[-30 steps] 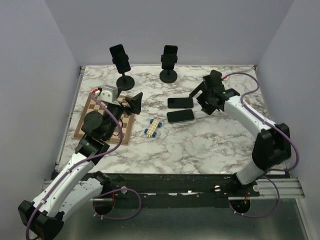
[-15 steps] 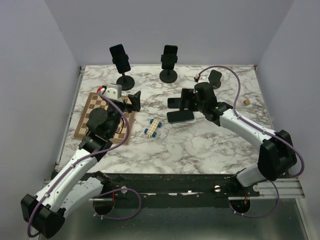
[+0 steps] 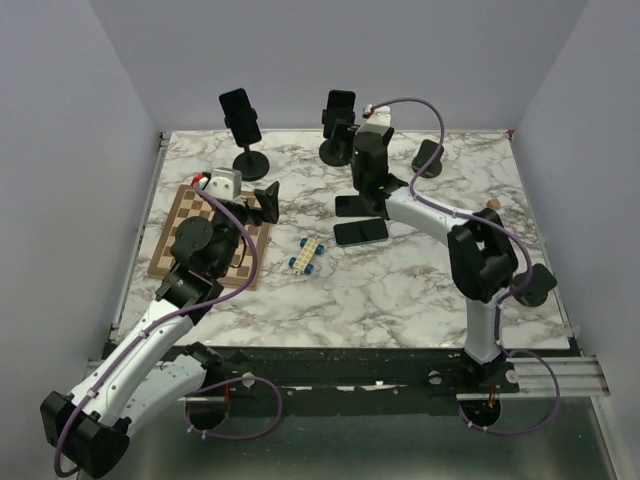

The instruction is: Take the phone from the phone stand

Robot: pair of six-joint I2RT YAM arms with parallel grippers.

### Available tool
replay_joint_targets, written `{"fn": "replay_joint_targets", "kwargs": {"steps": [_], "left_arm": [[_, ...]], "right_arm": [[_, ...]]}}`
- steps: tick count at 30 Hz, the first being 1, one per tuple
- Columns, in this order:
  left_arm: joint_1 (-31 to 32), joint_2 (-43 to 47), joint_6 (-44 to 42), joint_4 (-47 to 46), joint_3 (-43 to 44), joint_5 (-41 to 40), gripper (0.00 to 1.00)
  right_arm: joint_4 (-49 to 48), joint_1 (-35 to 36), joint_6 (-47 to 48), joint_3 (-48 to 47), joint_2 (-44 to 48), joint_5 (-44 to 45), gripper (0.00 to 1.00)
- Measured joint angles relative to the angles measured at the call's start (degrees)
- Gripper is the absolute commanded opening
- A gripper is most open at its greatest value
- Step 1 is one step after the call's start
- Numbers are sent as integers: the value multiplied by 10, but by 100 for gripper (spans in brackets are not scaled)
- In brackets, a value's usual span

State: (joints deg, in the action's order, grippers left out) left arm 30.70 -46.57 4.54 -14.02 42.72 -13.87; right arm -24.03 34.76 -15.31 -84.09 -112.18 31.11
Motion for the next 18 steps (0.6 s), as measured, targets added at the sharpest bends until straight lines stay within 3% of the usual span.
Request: {"fn": "replay_joint_targets", "kwargs": {"steps": [6, 18], "left_arm": [[-3, 9, 5, 0, 0, 1, 99], [-16, 10, 28, 0, 0, 17, 99]], "right_arm": [[-38, 0, 29, -126, -103, 26, 100], [-96, -4, 99, -232, -220, 25, 100]]}}
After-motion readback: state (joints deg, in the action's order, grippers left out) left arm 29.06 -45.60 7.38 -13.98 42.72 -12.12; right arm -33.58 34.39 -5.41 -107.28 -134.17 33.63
